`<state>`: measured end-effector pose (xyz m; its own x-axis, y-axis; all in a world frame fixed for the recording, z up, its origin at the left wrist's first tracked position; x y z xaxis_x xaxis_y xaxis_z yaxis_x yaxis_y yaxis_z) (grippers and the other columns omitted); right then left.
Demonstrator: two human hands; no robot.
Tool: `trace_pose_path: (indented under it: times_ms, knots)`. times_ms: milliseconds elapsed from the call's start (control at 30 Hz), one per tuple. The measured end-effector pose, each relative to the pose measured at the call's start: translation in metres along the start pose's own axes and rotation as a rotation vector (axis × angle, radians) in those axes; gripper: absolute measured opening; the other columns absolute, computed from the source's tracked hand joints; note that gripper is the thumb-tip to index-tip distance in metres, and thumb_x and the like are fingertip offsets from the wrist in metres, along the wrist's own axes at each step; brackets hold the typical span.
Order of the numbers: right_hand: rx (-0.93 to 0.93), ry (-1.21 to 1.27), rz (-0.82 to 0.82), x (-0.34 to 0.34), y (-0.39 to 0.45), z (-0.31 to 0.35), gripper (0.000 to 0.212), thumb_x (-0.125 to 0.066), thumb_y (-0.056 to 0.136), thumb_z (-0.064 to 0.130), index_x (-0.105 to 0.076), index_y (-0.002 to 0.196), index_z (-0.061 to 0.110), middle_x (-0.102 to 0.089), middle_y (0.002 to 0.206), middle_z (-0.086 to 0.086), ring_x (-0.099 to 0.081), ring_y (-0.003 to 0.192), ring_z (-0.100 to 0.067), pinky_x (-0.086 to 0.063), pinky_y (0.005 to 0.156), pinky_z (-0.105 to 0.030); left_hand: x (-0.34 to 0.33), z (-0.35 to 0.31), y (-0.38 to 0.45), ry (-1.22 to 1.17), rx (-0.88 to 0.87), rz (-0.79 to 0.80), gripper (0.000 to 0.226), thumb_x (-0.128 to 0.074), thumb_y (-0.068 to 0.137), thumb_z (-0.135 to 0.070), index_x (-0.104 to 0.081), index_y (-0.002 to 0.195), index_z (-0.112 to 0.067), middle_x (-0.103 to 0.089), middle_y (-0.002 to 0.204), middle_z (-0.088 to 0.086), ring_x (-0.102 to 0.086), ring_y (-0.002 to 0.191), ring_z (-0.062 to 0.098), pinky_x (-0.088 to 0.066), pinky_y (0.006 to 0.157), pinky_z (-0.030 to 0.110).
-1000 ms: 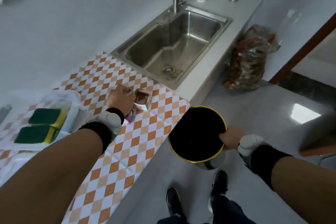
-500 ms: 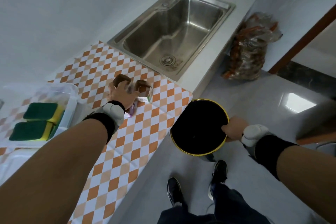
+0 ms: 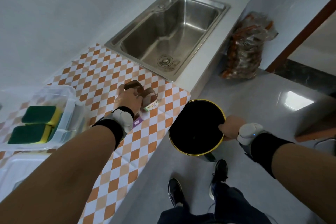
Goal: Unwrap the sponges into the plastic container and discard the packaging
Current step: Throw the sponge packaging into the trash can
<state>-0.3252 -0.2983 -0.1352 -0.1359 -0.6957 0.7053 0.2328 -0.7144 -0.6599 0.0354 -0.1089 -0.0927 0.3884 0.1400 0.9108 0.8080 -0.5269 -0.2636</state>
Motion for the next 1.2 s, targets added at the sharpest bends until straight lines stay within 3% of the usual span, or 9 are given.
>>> trace_pose_path:
  times_ms: [100, 233, 400, 533, 633, 700, 800, 1033, 1200]
  knots:
    - [0.002, -0.003, 0.016, 0.000, -0.004, 0.000, 0.026, -0.056, 0.091, 0.019, -0.048, 0.066, 0.014, -0.068, 0.096, -0.017, -0.060, 0.070, -0.026, -0.057, 0.068, -0.033, -0.001, -0.007, -0.007, -0.012, -0.017, -0.038, 0.023, -0.060, 0.102, -0.031, -0.073, 0.117, -0.021, -0.033, 0.161, 0.005, -0.067, 0.105, 0.033, -0.056, 0.090, 0.040]
    - [0.006, -0.017, 0.026, -0.003, -0.004, -0.002, 0.022, -0.056, 0.088, 0.020, -0.051, 0.067, 0.014, -0.072, 0.100, -0.019, -0.071, 0.092, -0.034, -0.060, 0.086, -0.042, -0.003, -0.015, -0.013, -0.019, -0.044, -0.052, 0.021, -0.063, 0.103, -0.030, -0.076, 0.115, -0.019, -0.034, 0.162, 0.007, -0.066, 0.118, 0.033, -0.057, 0.098, 0.041]
    - [0.001, 0.041, 0.019, -0.002, -0.008, -0.004, 0.024, -0.058, 0.089, 0.016, -0.052, 0.067, 0.012, -0.068, 0.085, -0.015, -0.066, 0.075, -0.029, -0.062, 0.080, -0.039, -0.006, -0.022, -0.012, -0.113, -0.073, -0.065, 0.014, -0.067, 0.100, -0.030, -0.076, 0.106, -0.022, -0.039, 0.160, 0.005, -0.058, 0.131, 0.034, -0.055, 0.104, 0.044]
    - [-0.003, 0.037, 0.009, -0.003, -0.006, -0.010, 0.024, -0.058, 0.089, 0.018, -0.052, 0.066, 0.013, -0.073, 0.097, -0.019, -0.068, 0.076, -0.030, -0.062, 0.078, -0.038, -0.011, -0.041, -0.010, -0.184, -0.143, -0.061, 0.017, -0.070, 0.098, -0.032, -0.077, 0.106, -0.018, -0.048, 0.150, 0.006, -0.058, 0.126, 0.033, -0.053, 0.103, 0.040]
    - [-0.003, 0.077, 0.035, -0.005, -0.006, -0.010, 0.034, -0.050, 0.096, 0.017, -0.047, 0.062, 0.013, -0.074, 0.110, -0.020, -0.056, 0.061, -0.021, -0.047, 0.056, -0.025, -0.014, -0.065, -0.021, -0.253, -0.241, -0.039, 0.017, -0.072, 0.096, -0.027, -0.077, 0.105, -0.013, -0.052, 0.142, 0.007, -0.057, 0.118, 0.028, -0.043, 0.095, 0.029]
    - [-0.037, 0.115, 0.051, -0.007, -0.008, -0.012, 0.031, -0.047, 0.098, 0.017, -0.050, 0.068, 0.010, -0.074, 0.111, -0.018, -0.055, 0.066, -0.022, -0.041, 0.056, -0.025, -0.020, -0.087, -0.037, -0.253, -0.333, -0.019, 0.014, -0.072, 0.094, -0.022, -0.078, 0.103, -0.012, -0.054, 0.136, 0.005, -0.058, 0.111, 0.023, -0.040, 0.092, 0.027]
    - [-0.009, 0.041, 0.048, -0.009, -0.009, -0.013, 0.026, -0.052, 0.095, 0.015, -0.052, 0.070, 0.009, -0.074, 0.104, -0.019, -0.072, 0.087, -0.031, -0.054, 0.071, -0.029, -0.042, -0.119, -0.067, -0.205, -0.512, 0.051, 0.012, -0.073, 0.092, -0.021, -0.078, 0.101, -0.014, -0.057, 0.133, 0.006, -0.064, 0.108, 0.026, -0.044, 0.087, 0.029]
    - [-0.006, -0.023, 0.036, -0.005, -0.011, -0.016, 0.028, -0.047, 0.097, 0.022, -0.051, 0.071, 0.012, -0.075, 0.110, -0.015, -0.056, 0.073, -0.025, -0.042, 0.066, -0.030, -0.091, -0.141, -0.106, -0.091, -0.615, 0.234, 0.026, -0.072, 0.094, -0.030, -0.073, 0.117, -0.018, -0.051, 0.145, 0.006, -0.057, 0.123, 0.030, -0.049, 0.101, 0.037]
    - [0.018, -0.050, 0.039, -0.005, -0.011, -0.015, 0.031, -0.051, 0.094, 0.018, -0.047, 0.064, 0.013, -0.074, 0.109, -0.019, -0.056, 0.071, -0.025, -0.045, 0.065, -0.029, -0.062, -0.131, -0.093, -0.049, -0.562, 0.198, 0.032, -0.069, 0.096, -0.032, -0.068, 0.127, -0.020, -0.054, 0.141, 0.004, -0.057, 0.125, 0.027, -0.044, 0.102, 0.036]
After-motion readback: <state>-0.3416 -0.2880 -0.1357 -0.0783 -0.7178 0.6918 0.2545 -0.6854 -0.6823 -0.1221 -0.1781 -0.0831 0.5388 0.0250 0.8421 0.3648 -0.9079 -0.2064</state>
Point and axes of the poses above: each hand's wrist, its own y-axis towards the middle knuckle, its own x-axis out of the back of the hand, z = x × y, the point moved 7 cm from there along y, towards the middle knuckle
